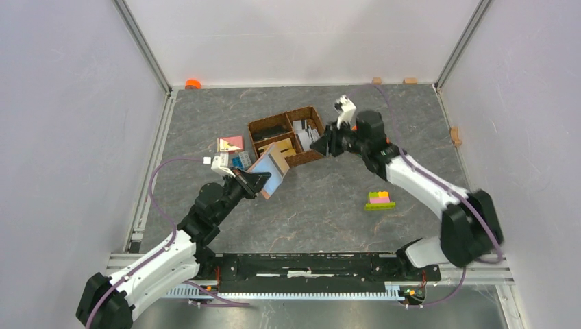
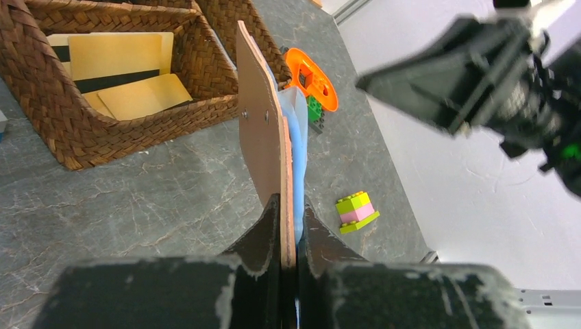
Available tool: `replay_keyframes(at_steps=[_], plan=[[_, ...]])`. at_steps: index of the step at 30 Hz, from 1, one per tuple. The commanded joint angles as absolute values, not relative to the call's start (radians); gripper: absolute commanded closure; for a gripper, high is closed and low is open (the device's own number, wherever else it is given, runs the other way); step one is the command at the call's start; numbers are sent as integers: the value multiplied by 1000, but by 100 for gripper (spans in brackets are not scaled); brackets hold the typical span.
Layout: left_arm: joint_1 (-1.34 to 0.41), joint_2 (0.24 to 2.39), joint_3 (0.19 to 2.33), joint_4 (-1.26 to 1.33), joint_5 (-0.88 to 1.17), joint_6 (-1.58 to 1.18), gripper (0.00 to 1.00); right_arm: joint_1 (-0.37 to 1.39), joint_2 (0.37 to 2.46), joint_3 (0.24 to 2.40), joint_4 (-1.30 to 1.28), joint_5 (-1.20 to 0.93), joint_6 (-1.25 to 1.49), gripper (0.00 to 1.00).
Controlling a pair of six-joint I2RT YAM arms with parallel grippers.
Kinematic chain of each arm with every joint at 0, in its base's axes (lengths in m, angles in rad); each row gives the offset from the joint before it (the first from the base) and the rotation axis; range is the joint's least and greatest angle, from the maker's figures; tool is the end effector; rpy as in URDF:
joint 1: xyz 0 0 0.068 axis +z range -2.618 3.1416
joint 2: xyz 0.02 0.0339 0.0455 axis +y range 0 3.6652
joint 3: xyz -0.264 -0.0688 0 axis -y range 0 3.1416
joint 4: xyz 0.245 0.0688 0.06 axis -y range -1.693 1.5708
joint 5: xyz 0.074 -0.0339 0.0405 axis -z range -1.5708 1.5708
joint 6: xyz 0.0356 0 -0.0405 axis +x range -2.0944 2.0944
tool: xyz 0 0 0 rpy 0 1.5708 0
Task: Take the credit cards out of the card holder
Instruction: Place the credit card in the storage box, then remove the credit card from the card holder.
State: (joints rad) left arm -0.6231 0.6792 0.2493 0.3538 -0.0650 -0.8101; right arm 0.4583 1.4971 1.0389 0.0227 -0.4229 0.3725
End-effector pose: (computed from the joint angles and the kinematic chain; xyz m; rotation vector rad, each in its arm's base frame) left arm 0.1406 -0.0982 0.2234 -0.2161 1.7391 -1.0232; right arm 0.3015 0.1650 0.2773 -0.3730 2.0622 0.9421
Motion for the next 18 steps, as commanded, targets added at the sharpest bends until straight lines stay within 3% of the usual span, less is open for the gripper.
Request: replay_keyframes(at_steps=[1,4,7,9,15,18], plan=[[-620,678,249,448,-22,-763,98,471,1264,719,293,-528,404,59],[-621,691,236,494,-5,-766,98,470,1132,566,335,-450,384,50],[-620,676,216,527,-5,-763,98,470,1068,492,380,-430,402,24],[-620,655,199,543,-10,-761,98,471,1049,449,388,-340,428,16],[-620,701,193,643,83,-764,98,466,1022,319,587,-348,509,2],[-620,765,203,730,179,-768,98,465,995,251,699,-351,542,2]])
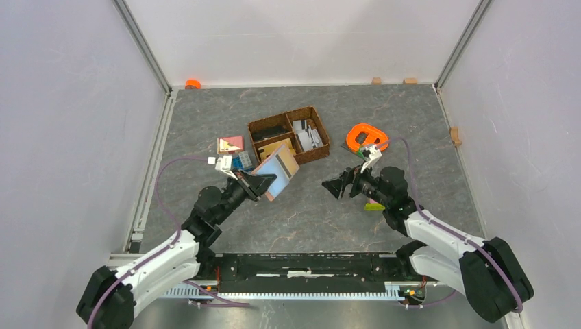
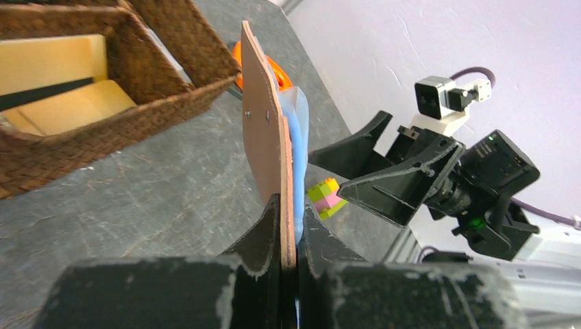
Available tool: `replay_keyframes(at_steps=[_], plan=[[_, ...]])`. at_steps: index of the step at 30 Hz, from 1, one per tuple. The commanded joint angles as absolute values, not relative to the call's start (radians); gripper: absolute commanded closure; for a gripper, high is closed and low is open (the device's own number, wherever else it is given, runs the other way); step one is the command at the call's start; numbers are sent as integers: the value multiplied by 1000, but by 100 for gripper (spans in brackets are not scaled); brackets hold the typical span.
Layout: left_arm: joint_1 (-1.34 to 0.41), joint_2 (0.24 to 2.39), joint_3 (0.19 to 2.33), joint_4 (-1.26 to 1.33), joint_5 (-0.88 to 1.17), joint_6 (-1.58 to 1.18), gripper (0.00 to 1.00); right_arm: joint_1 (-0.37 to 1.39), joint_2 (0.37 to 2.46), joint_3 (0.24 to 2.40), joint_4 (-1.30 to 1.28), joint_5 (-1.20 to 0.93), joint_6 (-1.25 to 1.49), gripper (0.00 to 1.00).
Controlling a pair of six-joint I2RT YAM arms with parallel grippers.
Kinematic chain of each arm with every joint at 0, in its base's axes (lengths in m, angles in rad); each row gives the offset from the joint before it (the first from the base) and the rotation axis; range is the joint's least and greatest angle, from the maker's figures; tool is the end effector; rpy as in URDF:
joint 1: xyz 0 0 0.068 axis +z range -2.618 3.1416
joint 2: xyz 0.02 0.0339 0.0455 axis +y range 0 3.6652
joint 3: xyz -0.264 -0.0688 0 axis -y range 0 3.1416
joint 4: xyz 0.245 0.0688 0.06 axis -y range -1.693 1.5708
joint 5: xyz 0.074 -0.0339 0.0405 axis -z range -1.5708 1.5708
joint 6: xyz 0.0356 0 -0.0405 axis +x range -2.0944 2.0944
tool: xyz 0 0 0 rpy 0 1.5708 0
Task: Take the credit cards out of the card holder
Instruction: Remove the credit card from the card holder.
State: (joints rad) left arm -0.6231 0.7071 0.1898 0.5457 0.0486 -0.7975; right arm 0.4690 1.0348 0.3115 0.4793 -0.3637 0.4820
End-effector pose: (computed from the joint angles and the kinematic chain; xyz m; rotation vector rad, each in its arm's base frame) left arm 0.1382 -0.1014 0.2191 -0.1033 1.6590 -1.1453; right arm 0.1840 0.1074 0.1974 -0.2602 1.8980 0.9885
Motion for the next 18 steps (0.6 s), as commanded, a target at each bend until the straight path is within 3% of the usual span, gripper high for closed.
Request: replay_keyframes(at_steps=[1,11,18], plan=[[-620,787,206,767,208,-770,98,465,986,238,721,-348,541,2],[-621,877,209,960,371,-828,98,463,810,171,740,-317,466,2],[-621,877,209,989,395,-830,98,460,913,293,635,-516,471,2]])
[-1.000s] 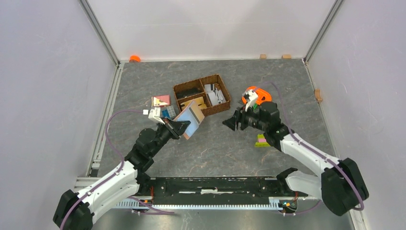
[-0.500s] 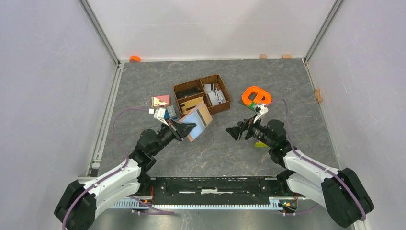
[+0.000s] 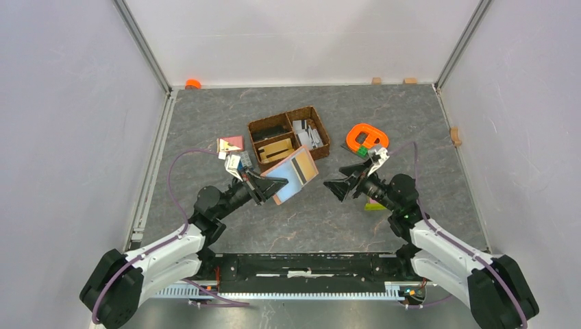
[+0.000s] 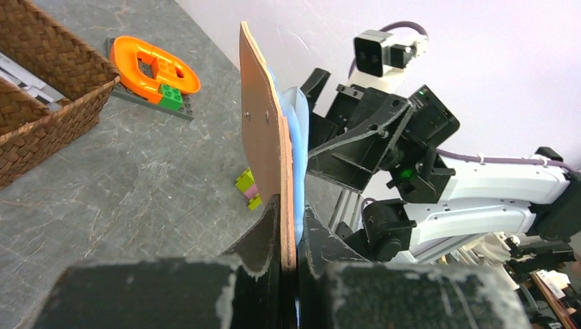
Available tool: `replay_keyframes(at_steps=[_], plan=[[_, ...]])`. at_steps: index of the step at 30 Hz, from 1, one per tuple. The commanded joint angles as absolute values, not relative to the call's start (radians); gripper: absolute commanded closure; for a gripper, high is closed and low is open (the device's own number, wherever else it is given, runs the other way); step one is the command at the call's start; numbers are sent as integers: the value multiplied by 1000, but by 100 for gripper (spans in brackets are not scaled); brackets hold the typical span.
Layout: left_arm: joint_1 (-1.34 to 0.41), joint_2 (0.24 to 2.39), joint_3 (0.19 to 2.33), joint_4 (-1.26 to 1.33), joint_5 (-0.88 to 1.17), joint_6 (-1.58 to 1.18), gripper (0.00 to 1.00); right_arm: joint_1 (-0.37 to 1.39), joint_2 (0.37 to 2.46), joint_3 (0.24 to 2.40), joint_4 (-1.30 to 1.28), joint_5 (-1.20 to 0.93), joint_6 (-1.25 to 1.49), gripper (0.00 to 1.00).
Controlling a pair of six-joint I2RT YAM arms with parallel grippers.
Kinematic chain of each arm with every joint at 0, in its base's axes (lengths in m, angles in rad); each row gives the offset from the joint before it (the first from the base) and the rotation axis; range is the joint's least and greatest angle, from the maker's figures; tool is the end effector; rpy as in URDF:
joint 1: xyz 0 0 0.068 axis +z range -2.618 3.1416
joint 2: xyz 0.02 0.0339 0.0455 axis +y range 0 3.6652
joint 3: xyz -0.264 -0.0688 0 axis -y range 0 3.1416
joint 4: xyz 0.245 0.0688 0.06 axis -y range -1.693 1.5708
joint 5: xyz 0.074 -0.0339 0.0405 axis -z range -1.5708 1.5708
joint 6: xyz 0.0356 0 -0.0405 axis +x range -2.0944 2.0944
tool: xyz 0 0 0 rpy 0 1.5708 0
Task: Take the credit cards out of the card holder
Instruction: Remove the credit card from the card holder.
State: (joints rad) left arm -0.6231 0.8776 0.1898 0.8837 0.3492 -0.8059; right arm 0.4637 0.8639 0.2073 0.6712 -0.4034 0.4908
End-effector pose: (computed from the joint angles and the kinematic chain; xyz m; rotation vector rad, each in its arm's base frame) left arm 0.1424 -0.1173 0.2283 0.1852 1.5328 -1.4058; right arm 0.1601 0.0957 0.2138 -0.3150 1.6286 1.0520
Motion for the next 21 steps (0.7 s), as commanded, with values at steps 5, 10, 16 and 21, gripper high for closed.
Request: replay_keyframes(at_steps=[5,10,16,21], plan=[[-625,883,206,1023,413,-839,98,438,903,222,796,-565,549,2],[-627,904,207,1050,430,-849,98,410,938,204,915,-658,642,2],[-633,977,219,1174,507,-903,98,400,1001,179,1165,-763,797,2],[-640,1046,242,1223,556,-929,98,399,1015,169,1272,-800,847,2]])
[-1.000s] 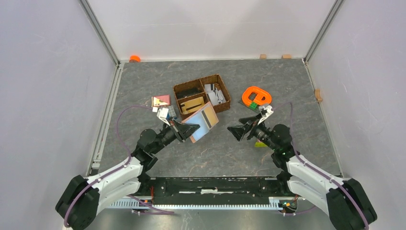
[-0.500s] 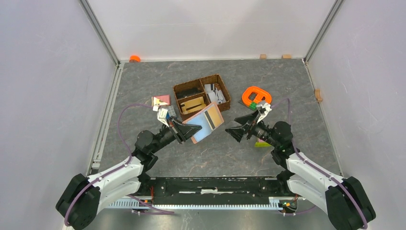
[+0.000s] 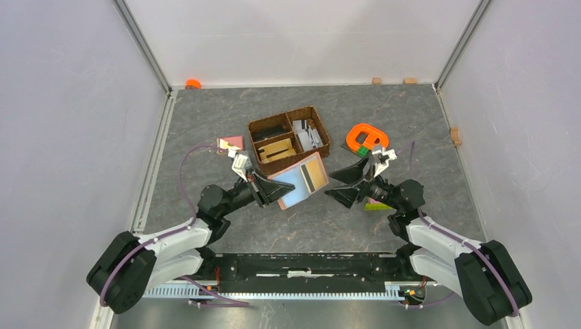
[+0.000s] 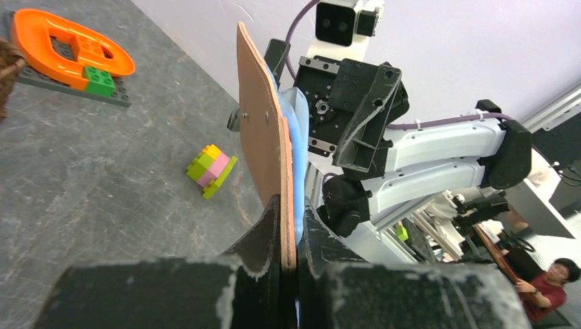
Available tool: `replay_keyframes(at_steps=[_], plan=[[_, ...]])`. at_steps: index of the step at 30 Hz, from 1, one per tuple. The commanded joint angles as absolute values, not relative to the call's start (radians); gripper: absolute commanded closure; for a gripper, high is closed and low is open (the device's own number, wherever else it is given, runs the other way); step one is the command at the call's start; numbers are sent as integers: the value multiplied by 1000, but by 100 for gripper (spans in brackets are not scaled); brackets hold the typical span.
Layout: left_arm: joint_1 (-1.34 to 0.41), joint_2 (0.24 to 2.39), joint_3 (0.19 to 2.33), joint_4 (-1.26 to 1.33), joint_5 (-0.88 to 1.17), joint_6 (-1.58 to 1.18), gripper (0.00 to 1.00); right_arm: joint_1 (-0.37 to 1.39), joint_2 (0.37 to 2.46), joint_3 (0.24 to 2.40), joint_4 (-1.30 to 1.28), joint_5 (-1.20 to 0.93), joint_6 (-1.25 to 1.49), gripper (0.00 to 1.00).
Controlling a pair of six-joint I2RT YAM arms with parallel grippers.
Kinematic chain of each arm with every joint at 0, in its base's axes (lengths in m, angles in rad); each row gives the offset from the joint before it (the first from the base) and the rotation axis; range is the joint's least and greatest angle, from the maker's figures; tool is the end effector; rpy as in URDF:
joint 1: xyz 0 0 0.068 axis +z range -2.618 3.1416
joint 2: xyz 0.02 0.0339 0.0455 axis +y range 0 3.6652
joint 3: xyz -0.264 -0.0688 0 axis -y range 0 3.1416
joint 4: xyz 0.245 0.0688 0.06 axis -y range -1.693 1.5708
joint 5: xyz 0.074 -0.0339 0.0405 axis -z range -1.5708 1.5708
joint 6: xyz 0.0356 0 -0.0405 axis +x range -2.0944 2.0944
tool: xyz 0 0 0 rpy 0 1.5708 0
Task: Take the credit cards out of the card holder
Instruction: Remove the credit card from the card holder.
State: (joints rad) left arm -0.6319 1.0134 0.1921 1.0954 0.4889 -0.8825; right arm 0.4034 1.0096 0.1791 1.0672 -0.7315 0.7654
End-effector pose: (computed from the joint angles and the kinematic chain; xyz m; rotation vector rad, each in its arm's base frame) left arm 0.1456 -0.1273 0.2276 0.2907 1.4892 -1.5679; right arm 0.1624 0.0952 0.2202 -0.4188 1.5034 1.4315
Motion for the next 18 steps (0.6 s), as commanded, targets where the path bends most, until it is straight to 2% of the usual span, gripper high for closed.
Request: replay_keyframes(at_steps=[1,8,11,15,18], plan=[[-640,1055,244,1226,559,-932,98,400,1020,167,1299,-815,867,3],[-641,1073,250,1260,581,-956,98,399,1056,176,1326,-833,893,9],[-647,1073,252,1271,591,-959,98,399,1055,188,1254,-815,848,8],[-659,1085,268,1282,619,-958,98,399,1000,213,1030,-736,703,3],[-661,1088,272,1284,629,-960,98,399,975,210,1038,-743,704,9]])
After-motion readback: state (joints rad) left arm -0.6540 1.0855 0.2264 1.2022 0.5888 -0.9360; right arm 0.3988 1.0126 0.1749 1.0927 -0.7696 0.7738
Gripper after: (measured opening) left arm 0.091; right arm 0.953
